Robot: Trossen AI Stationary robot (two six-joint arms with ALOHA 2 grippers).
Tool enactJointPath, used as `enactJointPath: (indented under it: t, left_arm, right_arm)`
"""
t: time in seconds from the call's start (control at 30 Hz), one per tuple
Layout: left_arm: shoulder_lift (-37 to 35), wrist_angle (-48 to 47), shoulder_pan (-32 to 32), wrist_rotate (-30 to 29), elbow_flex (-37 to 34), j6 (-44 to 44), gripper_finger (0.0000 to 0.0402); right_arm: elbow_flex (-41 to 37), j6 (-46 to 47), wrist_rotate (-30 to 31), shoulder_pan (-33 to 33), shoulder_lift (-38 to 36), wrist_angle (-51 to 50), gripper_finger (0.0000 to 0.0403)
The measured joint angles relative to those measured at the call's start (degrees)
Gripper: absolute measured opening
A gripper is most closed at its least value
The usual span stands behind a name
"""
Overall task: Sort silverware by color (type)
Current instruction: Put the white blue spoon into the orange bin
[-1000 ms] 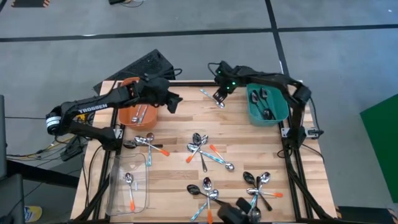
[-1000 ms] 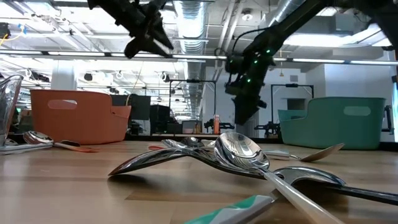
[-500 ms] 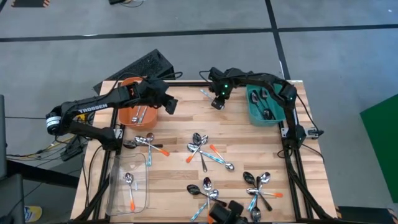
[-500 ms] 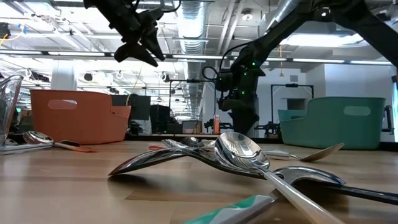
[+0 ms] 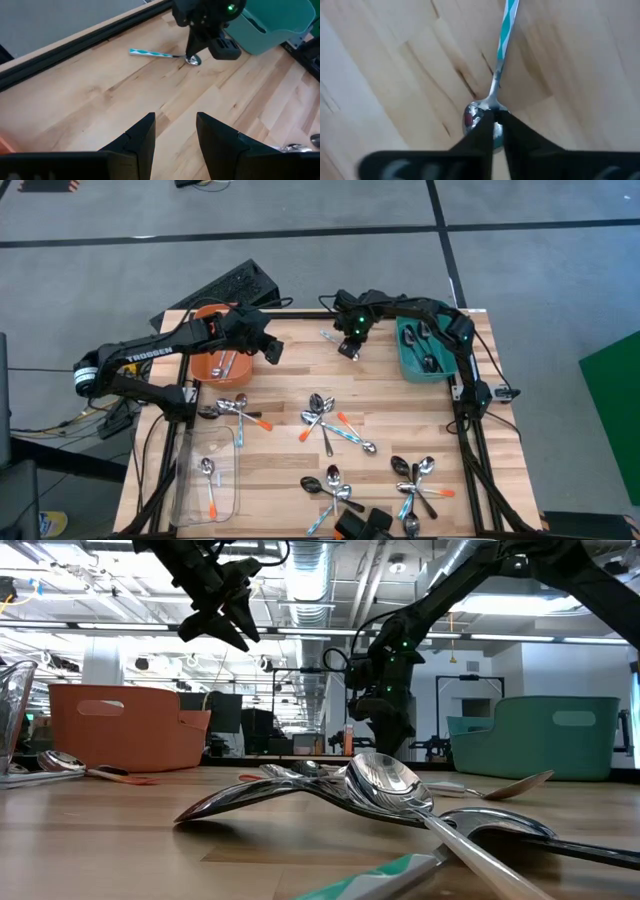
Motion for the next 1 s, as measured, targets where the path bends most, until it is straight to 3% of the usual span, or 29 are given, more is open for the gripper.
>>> enactJointPath:
  t: [0.1, 0.33, 0.5, 0.73, 1.0]
  left_arm:
    - [0.00, 0.27, 0.00, -0.47, -0.01, -1.05, 0.0130]
    - [0.04, 7.37, 0.00, -2.91, -0.02, 4.32, 0.0130]
    - [0.03, 14.81, 0.67, -3.15, -0.02, 5.45, 0.0130]
    - [0.04, 16.61, 2.52, -4.02, -0.02, 4.86, 0.0130]
    - [0.04, 15.35, 2.67, -3.99, -0.02, 5.39, 0.0152]
  right_arm:
    - [-0.30, -0.13, -1.25, -0.51, -2.46, 0.40, 0.0011]
    - [-0.26, 2.12, -6.76, -3.05, -10.64, 1.13, 0.0007]
    - [-0.43, 5.19, -7.14, -3.60, -15.23, 4.48, 0.0010]
    - [-0.35, 6.12, -0.54, -3.06, -13.07, 4.87, 0.0065]
    - [-0.32, 5.92, -0.56, -0.24, -5.49, 4.29, 0.0134]
